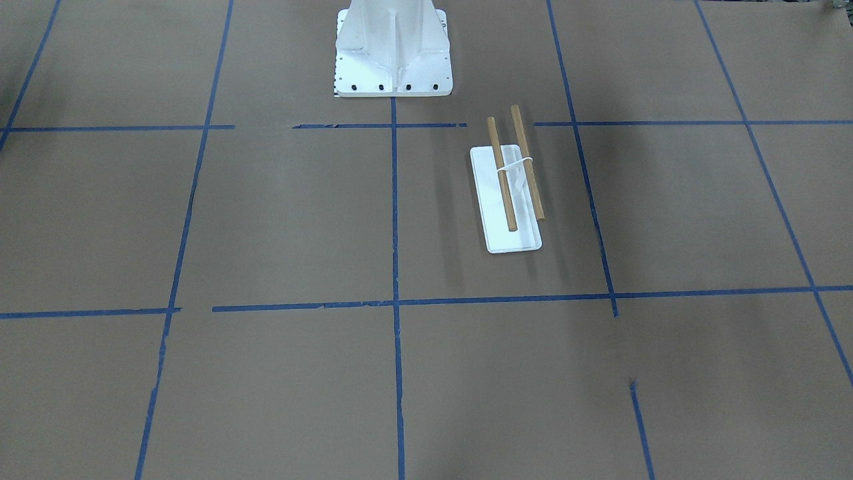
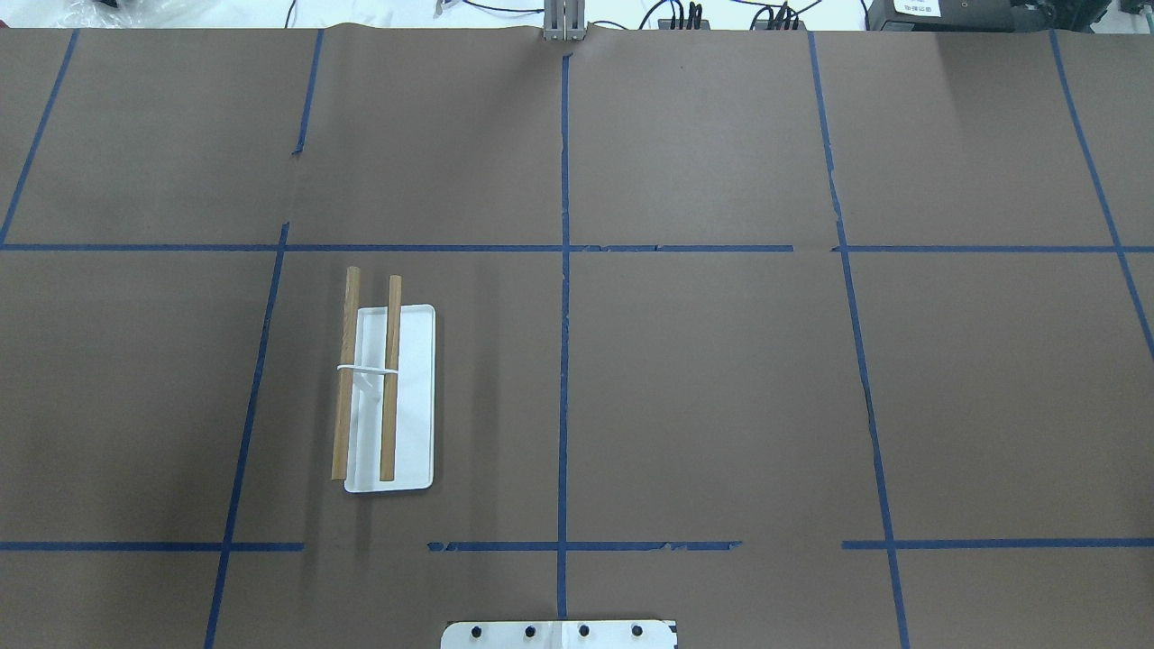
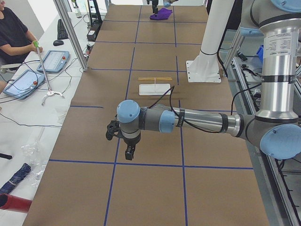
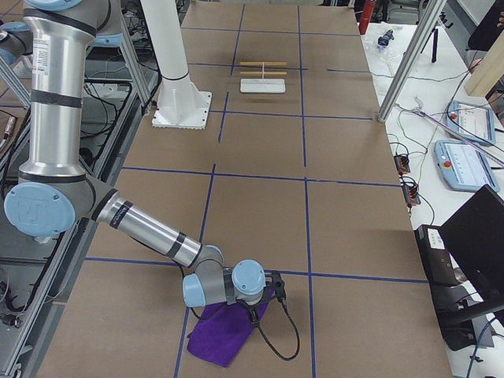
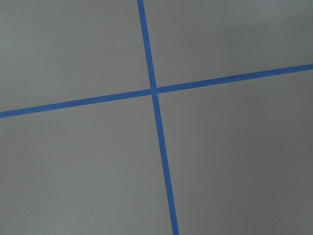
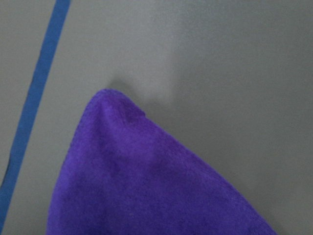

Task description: Hang towel on rack

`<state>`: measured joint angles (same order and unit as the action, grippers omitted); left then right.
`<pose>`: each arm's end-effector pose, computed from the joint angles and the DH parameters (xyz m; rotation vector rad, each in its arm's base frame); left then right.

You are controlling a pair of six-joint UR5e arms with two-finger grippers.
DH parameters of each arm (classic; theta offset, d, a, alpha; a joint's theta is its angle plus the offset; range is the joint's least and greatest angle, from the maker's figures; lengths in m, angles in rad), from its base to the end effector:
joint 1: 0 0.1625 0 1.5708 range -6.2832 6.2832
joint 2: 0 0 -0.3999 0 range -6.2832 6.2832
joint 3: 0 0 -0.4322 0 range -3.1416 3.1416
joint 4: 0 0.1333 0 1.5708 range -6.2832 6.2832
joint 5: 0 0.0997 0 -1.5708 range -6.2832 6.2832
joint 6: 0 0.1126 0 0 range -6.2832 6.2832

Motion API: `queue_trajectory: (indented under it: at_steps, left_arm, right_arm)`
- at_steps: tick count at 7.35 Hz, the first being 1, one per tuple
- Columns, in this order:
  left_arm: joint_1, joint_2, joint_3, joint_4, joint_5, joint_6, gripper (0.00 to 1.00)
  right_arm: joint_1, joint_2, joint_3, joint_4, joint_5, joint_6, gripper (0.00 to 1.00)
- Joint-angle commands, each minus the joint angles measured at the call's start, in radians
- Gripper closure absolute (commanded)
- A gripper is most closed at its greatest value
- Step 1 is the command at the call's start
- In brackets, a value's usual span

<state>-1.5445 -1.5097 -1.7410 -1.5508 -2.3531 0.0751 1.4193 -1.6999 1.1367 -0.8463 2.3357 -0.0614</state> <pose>-0.0405 -0.5129 0.5853 0.1036 0.7800 0.1310 -0.0095 -0.4289 0.8540 0.1192 -0.7716 -0.2637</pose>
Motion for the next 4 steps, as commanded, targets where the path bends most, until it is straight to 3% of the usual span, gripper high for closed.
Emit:
queue_trajectory:
  at_steps: [1, 2, 4]
  left_arm:
    - [0.001, 0.000, 0.000, 0.000, 0.000, 0.000, 0.00]
    - [0.001, 0.000, 0.000, 0.000, 0.000, 0.000, 0.00]
    - [0.000, 0.000, 0.000, 0.000, 0.000, -0.001, 0.00]
  right_arm:
    - [-0.005, -0.004, 0.000, 0.000, -0.003, -0.001, 0.00]
    - [-0.005, -0.004, 0.000, 0.003, -0.016, -0.001, 0.02]
    - [-0.007, -0.004, 0.000, 0.007, -0.022, -0.003, 0.52]
